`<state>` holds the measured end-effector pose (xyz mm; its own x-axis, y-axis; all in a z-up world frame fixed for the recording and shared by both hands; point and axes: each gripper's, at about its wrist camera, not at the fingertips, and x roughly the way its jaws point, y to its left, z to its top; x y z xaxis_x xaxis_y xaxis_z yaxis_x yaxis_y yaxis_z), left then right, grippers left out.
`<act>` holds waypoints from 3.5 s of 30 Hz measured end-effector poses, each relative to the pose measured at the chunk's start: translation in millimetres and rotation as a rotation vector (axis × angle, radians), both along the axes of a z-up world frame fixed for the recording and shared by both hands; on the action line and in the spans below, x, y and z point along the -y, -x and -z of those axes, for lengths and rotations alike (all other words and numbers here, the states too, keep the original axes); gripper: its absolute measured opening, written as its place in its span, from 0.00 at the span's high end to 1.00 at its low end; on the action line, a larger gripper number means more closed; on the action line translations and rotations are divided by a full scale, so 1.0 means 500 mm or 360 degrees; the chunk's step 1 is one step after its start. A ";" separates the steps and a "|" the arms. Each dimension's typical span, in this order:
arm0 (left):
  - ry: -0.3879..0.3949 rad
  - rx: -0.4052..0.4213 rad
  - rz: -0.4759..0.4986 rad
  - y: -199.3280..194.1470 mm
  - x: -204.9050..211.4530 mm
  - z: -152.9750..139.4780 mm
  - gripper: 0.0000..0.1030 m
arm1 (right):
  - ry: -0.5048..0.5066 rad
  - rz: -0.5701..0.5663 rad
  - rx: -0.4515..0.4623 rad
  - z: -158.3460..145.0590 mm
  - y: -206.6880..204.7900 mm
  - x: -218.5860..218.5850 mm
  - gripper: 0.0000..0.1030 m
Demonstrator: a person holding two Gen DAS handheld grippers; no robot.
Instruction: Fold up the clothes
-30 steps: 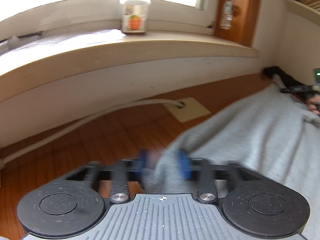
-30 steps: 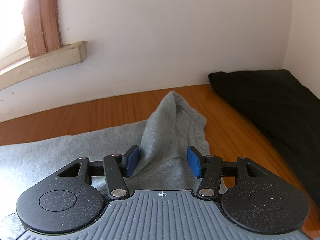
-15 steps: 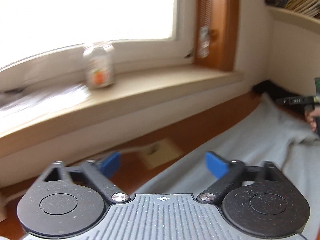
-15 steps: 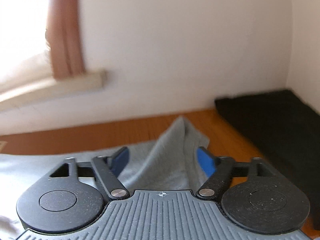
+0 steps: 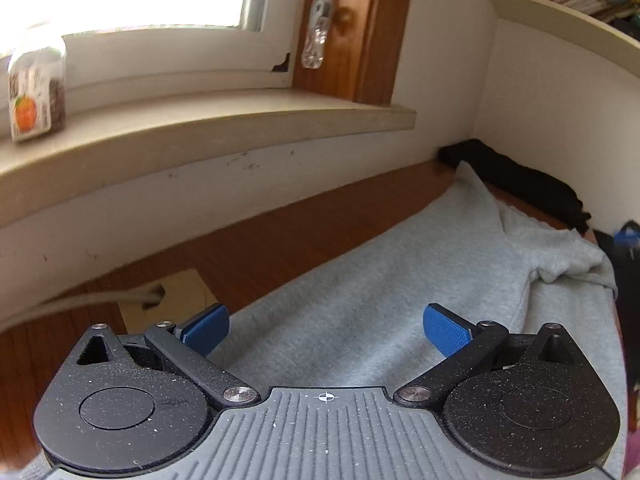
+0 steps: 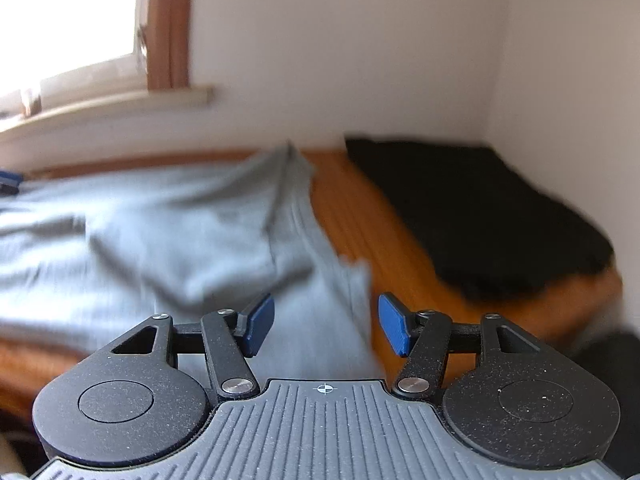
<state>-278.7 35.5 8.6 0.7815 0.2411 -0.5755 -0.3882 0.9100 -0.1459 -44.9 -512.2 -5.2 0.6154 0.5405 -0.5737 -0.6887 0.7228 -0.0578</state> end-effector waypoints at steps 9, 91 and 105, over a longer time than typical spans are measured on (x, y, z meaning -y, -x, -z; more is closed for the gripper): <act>0.0029 -0.0049 -0.0046 -0.007 -0.011 0.013 0.00 | 0.0186 -0.0099 -0.0105 0.079 0.062 0.007 0.40; -0.0124 -0.0233 0.0202 -0.360 0.124 -0.031 0.43 | -0.0108 -0.0239 -0.0003 0.068 -0.077 -0.388 0.28; -0.0003 -0.0165 0.0201 -0.289 0.103 -0.018 0.91 | -0.0151 -0.0189 0.0008 0.069 -0.081 -0.381 0.28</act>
